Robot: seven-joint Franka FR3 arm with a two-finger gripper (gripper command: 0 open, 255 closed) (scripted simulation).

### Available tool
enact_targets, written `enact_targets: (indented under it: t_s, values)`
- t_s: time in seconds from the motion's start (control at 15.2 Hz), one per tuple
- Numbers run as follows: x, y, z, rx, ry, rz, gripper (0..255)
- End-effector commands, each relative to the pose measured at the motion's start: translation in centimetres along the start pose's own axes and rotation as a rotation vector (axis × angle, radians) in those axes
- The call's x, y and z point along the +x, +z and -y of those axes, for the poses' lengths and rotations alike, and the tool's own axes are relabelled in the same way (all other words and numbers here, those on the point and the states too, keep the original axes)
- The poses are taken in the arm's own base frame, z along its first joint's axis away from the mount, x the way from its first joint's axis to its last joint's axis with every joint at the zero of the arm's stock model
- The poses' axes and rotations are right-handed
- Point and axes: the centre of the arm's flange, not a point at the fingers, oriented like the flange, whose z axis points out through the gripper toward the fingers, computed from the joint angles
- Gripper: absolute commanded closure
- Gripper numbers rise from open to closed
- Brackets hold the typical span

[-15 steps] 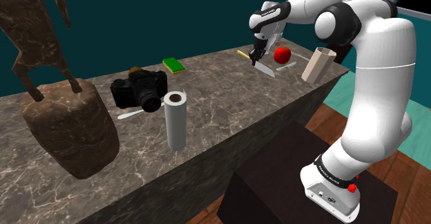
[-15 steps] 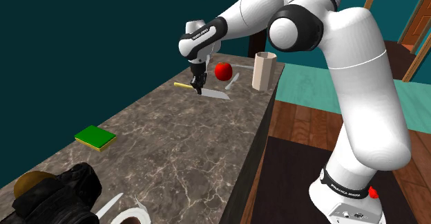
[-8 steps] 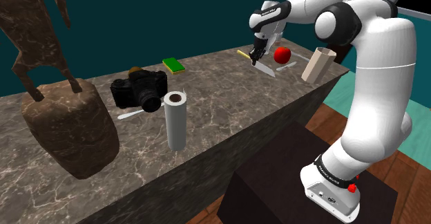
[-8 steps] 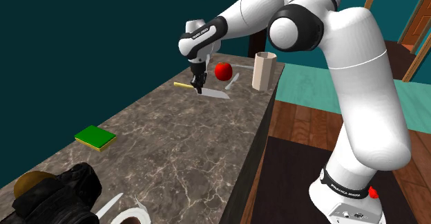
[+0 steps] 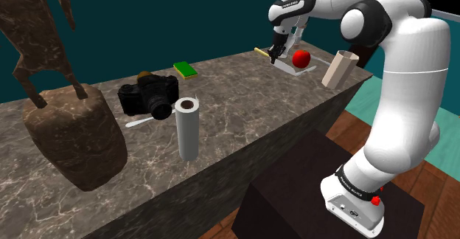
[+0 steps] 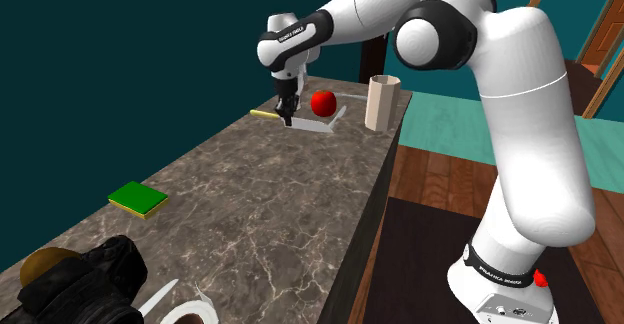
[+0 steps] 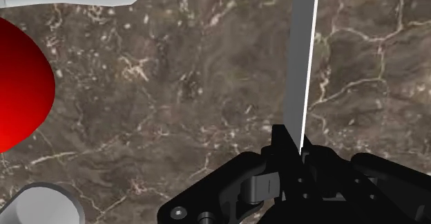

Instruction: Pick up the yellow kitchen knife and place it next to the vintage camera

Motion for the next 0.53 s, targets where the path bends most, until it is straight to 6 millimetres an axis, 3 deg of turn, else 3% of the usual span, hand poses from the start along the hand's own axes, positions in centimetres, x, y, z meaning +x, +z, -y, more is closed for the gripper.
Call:
enact_targets:
  t_s: [0.0,0.46]
  values:
    - [0.0,-1.2,0.0,0.000,0.000,0.000,255]
    - [-0.1,-4.8,0.0,0.000,0.000,0.000,255]
